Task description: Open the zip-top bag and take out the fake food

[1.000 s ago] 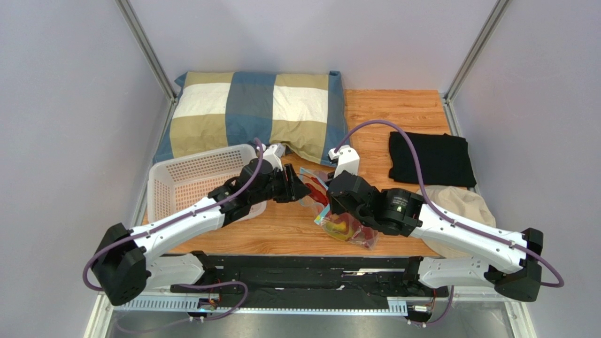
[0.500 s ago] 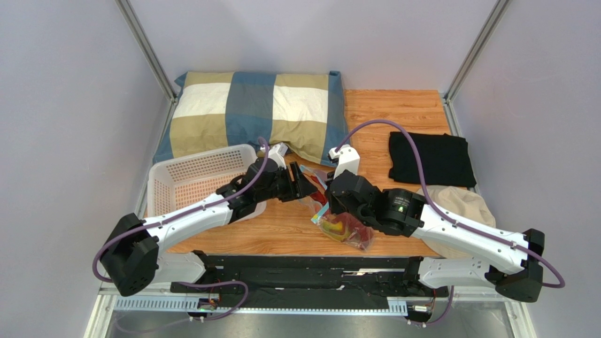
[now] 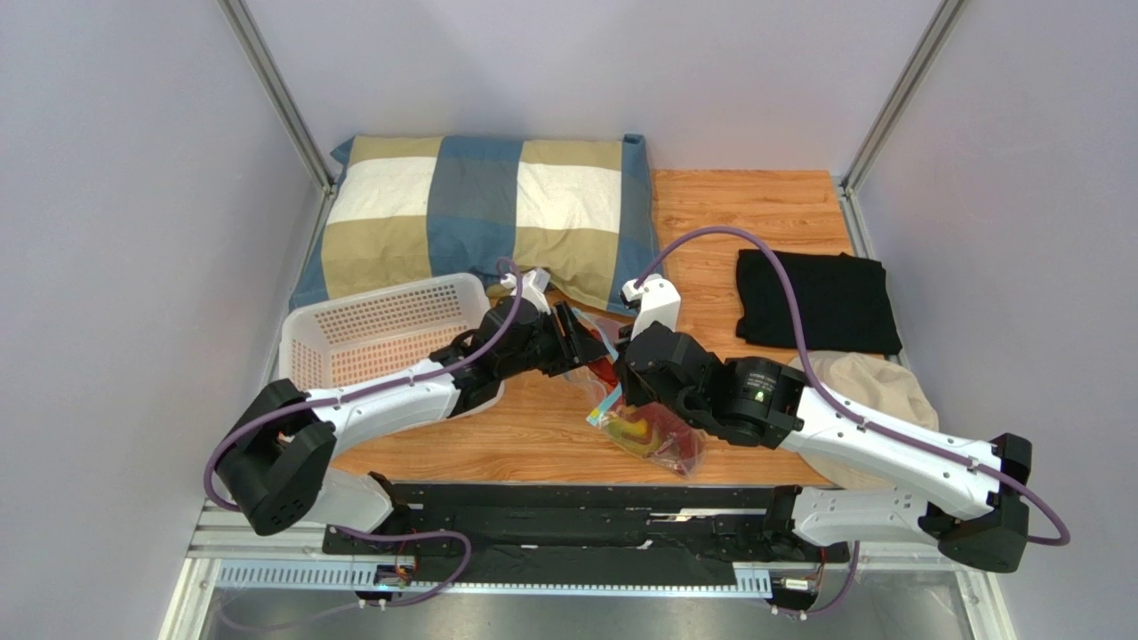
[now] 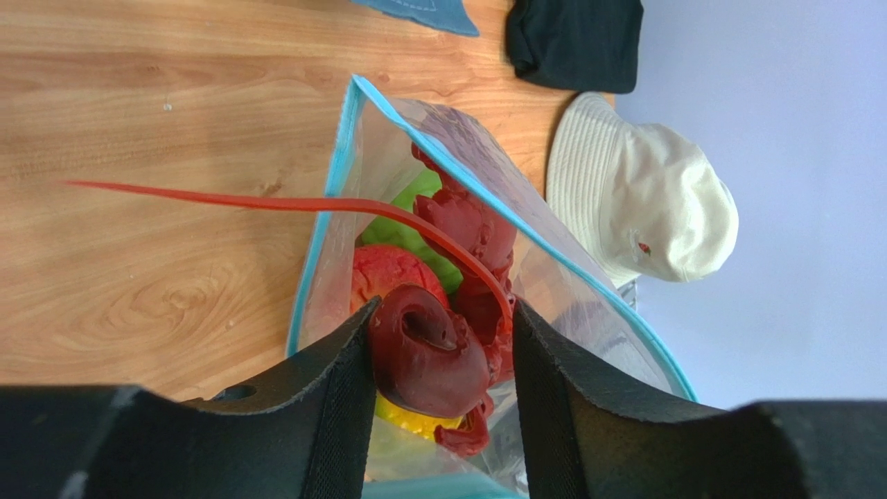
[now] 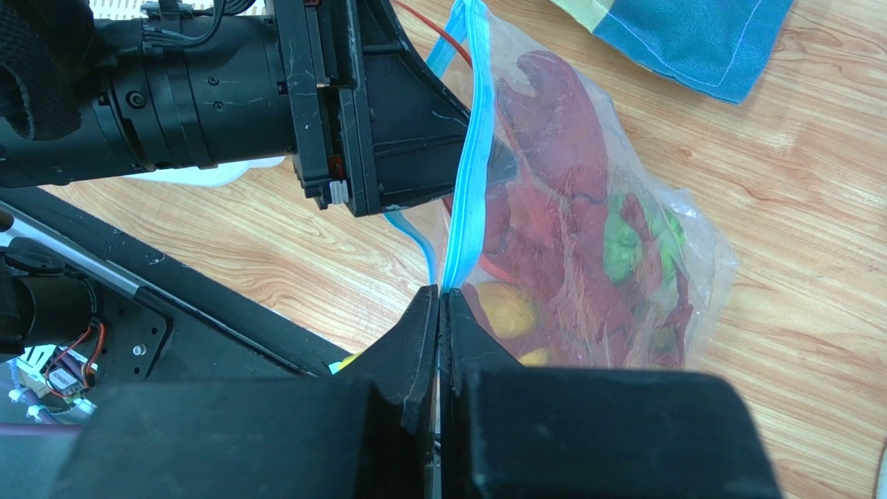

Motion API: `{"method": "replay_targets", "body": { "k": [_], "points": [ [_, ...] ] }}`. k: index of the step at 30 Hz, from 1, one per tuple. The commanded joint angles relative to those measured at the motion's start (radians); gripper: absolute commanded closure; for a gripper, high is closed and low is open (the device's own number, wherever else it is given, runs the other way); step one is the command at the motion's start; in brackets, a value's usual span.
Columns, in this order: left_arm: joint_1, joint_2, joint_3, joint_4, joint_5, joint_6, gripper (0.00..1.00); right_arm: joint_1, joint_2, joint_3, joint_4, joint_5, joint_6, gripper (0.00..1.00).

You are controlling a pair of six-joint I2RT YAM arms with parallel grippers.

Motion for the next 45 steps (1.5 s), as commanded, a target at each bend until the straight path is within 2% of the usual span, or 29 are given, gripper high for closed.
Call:
{"method": "replay_targets", "body": {
  "k": [1,6,7,8,12,17,24,30,33,35,38,43,45],
  "points": [
    [-0.002,0.006,0.031,0.075,-0.036,0.018,0.52,0.001,-0.036,0.001,0.063,0.013,0.022,1.0],
    [-0.002,0.039,0.044,0.084,-0.028,0.045,0.72,0.001,-0.04,-0.002,0.061,0.025,0.018,1.0],
    [-0.003,0.029,0.039,0.091,-0.031,0.053,0.85,0.001,-0.038,-0.002,0.061,0.025,0.018,1.0],
    [-0.008,0.019,0.034,0.092,-0.052,0.077,0.9,0.001,-0.038,-0.002,0.052,0.031,0.016,1.0],
    [-0.046,-0.076,0.03,0.037,-0.154,0.172,1.0,0.001,-0.053,-0.008,0.037,0.069,0.019,1.0],
    [-0.12,-0.201,0.021,0.025,-0.226,0.24,1.0,0.001,-0.064,-0.021,0.029,0.149,0.028,1.0],
    [-0.204,-0.363,-0.064,0.032,-0.309,0.231,1.0,0.001,-0.066,-0.033,-0.044,0.27,0.084,1.0],
    [-0.207,-0.469,-0.052,-0.055,-0.356,0.275,1.0,0.001,-0.096,-0.07,-0.044,0.251,0.101,1.0],
    [-0.207,-0.5,-0.016,-0.127,-0.443,0.291,1.0,0.001,-0.095,-0.073,-0.037,0.211,0.096,1.0],
    [-0.207,-0.497,0.043,-0.162,-0.493,0.317,1.0,0.007,-0.098,-0.087,0.038,0.104,0.04,1.0],
    [-0.206,-0.43,0.167,-0.201,-0.485,0.373,1.0,0.011,-0.087,-0.099,0.12,-0.009,0.027,1.0],
    [-0.206,-0.305,0.315,-0.199,-0.386,0.413,1.0,0.019,-0.018,-0.013,0.04,0.006,0.035,1.0],
    [-0.207,-0.276,0.39,-0.25,-0.381,0.423,1.0,0.019,-0.012,0.005,0.025,0.025,0.039,1.0]
  ]
}}
